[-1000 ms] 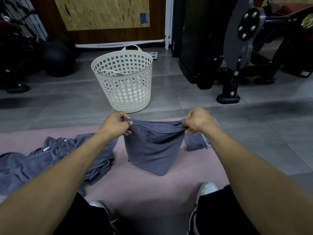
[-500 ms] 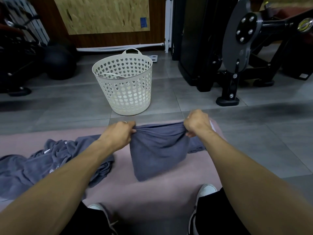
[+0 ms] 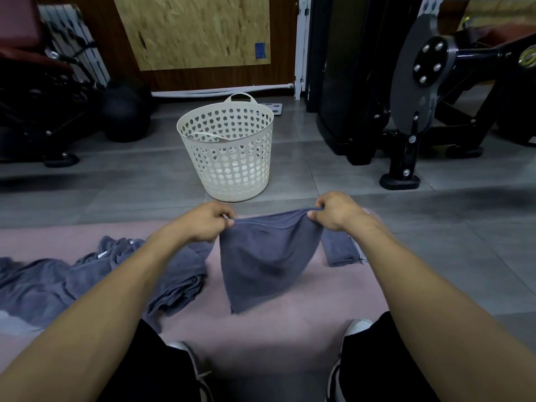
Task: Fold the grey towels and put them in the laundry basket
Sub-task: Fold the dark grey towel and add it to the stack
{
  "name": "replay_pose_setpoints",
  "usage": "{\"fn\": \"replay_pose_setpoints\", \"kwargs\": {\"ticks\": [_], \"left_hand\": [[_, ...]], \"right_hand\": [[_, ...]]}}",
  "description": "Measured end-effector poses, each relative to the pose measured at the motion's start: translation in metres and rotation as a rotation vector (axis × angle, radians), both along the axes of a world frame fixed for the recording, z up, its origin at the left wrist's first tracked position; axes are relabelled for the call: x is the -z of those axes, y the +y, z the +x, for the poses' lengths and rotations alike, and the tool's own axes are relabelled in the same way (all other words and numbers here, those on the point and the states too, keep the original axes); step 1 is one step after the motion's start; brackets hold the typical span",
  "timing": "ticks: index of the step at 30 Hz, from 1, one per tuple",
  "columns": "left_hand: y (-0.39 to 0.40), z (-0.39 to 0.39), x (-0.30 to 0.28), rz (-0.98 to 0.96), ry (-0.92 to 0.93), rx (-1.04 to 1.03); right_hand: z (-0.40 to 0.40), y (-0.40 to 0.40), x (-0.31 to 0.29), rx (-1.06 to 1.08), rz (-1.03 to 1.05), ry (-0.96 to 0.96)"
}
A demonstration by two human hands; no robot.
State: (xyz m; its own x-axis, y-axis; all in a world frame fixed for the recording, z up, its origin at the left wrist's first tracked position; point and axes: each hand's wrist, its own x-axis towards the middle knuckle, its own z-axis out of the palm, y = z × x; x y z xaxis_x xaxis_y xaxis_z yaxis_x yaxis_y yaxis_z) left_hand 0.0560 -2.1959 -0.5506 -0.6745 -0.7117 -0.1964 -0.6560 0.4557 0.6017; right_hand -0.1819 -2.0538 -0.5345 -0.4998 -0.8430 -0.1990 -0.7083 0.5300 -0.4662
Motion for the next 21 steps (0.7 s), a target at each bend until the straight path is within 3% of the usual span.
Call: {"fn": "replay_pose_setpoints", "kwargs": {"ticks": [2, 5, 11, 14, 18, 21], "left_hand": [[0.0, 0.003, -0.006, 0.133, 0.102, -0.079], [-0.005, 0.004, -0.011, 0.169, 0.142, -0.119], [-0.04, -0.015, 0.026, 0.021, -0.165, -0.097], [-0.06, -0.038, 0.051, -0.088, -0.209, -0.143], [-0.077, -0.056, 0.049, -0.347, 0.067, -0.371], [-0.086, -0.053, 0.047, -0.39, 0.301, -0.363]], "right_hand": [[-0.001, -0.001, -0.001, 0.026, -0.094, -0.037], [-0.004, -0.001, -0.001, 0.024, -0.168, -0.111], [-0.019, -0.032, 0.022, 0.002, -0.028, -0.089], [-0.025, -0.051, 0.046, 0.104, -0.082, -0.147], [-0.035, -0.076, 0.053, 0.16, -0.421, -0.153], [-0.035, -0.084, 0.047, 0.152, -0.554, -0.177]]}}
